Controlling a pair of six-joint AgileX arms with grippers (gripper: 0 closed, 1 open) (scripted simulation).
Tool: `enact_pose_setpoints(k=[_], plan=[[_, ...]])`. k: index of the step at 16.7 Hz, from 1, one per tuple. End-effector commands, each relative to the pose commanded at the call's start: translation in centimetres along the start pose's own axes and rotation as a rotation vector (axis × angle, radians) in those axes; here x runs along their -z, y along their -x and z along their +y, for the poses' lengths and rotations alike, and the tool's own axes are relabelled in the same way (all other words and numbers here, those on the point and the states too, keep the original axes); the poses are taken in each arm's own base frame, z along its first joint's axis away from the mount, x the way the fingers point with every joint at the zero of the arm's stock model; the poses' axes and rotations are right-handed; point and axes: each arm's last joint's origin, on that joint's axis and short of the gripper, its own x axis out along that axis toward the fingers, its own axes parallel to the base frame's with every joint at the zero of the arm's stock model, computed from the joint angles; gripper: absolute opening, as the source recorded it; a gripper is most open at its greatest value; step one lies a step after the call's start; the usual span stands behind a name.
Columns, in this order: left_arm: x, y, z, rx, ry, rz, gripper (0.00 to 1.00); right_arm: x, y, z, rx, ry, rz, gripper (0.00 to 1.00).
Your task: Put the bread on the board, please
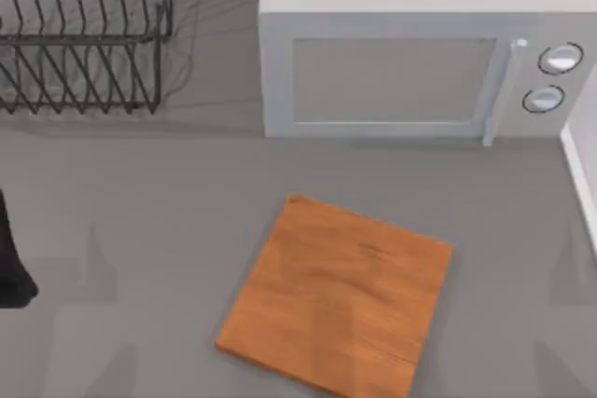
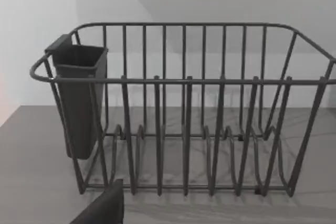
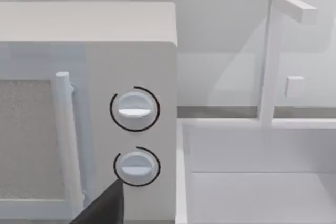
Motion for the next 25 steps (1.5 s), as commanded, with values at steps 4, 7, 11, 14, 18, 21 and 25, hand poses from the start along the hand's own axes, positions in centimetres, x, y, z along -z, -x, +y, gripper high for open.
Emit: enact_pose_setpoints(k=[4, 7, 11, 14, 18, 21, 25], plan=[[-0.5, 0.0, 0.1, -0.008, -0.008, 0.025, 1.0, 0.0, 0.0, 0.0, 0.0, 0.0, 0.0, 1.0], [-2.3, -0.4, 0.3, -0.03, -0.037, 0.128, 1.0, 0.0, 0.0, 0.0, 0.0, 0.0, 0.0, 1.0], [-5.3, -2.6, 1.0, -0.054, -0.087, 0.391, 1.0, 0.0, 0.0, 0.0, 0.0, 0.0, 0.0, 1.0], [-6.7, -5.9, 2.0, -0.058, -0.116, 0.656, 1.0, 0.0, 0.0, 0.0, 0.0, 0.0, 0.0, 1.0], [-6.6, -11.3, 3.9, -0.034, -0.128, 1.019, 1.0, 0.0, 0.0, 0.0, 0.0, 0.0, 0.0, 1.0], [-5.6, -15.1, 5.5, -0.002, -0.122, 1.239, 1.0, 0.0, 0.0, 0.0, 0.0, 0.0, 0.0, 1.0], [-3.5, -19.0, 7.6, 0.047, -0.102, 1.456, 1.0, 0.0, 0.0, 0.0, 0.0, 0.0, 0.0, 1.0]])
